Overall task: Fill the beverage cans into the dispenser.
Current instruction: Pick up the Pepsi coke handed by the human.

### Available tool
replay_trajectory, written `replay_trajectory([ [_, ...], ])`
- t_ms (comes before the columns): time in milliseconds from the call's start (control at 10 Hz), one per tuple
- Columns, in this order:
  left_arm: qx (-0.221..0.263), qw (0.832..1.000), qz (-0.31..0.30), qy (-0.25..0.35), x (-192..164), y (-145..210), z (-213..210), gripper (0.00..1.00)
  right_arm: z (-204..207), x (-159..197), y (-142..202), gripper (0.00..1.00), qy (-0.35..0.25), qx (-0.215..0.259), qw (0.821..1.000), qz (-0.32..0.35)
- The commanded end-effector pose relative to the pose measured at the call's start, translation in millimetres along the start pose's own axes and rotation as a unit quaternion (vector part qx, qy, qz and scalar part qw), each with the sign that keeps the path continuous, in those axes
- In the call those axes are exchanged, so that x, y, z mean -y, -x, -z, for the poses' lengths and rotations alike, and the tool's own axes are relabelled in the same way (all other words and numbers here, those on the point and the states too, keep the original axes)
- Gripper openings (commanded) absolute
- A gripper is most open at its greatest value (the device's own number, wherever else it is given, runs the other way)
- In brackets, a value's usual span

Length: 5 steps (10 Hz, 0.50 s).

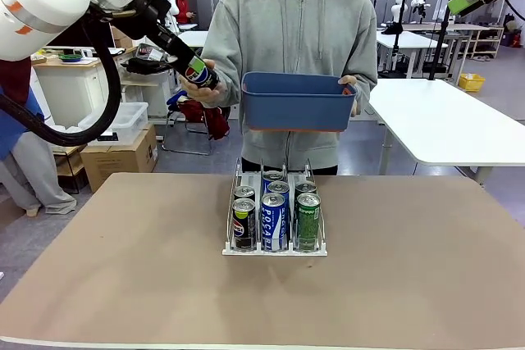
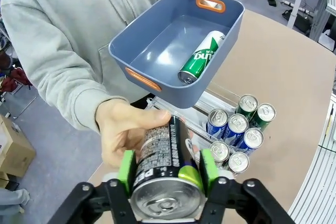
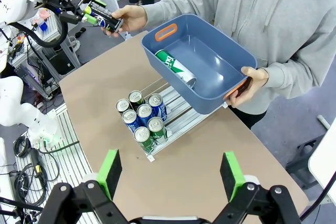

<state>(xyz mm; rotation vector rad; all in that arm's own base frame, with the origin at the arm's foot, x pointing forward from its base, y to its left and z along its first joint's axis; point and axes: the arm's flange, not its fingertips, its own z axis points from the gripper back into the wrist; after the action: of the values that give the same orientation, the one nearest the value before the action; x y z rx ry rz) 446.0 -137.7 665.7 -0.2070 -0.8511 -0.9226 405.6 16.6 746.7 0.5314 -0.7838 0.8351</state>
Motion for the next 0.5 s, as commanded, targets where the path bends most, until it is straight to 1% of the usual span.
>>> replay_trajectory([
  [0, -0.007, 1.0, -0.008, -0.02, 0.9, 4.0, 1.3, 0.0, 0.5, -0.2, 0.5, 1.0, 0.0, 0.0, 1.0, 0.001],
  [100, -0.008, 1.0, -0.009, -0.022, 0.2, 5.1, 0.6, 0.13, 0.5, -0.2, 0.5, 1.0, 0.0, 0.0, 1.0, 0.001],
  [200, -0.01, 1.0, -0.012, -0.023, 0.8, 5.8, 0.5, 0.03, 0.5, -0.2, 0.5, 1.0, 0.0, 0.0, 1.0, 0.001],
  [300, -0.011, 1.0, -0.013, -0.023, 0.6, 6.0, 0.5, 0.0, 0.5, -0.2, 0.5, 1.0, 0.0, 0.0, 1.0, 0.001],
  [400, -0.013, 0.999, -0.011, -0.027, 0.3, 6.5, -1.4, 0.0, 0.5, -0.2, 0.5, 1.0, 0.0, 0.0, 1.0, 0.001],
])
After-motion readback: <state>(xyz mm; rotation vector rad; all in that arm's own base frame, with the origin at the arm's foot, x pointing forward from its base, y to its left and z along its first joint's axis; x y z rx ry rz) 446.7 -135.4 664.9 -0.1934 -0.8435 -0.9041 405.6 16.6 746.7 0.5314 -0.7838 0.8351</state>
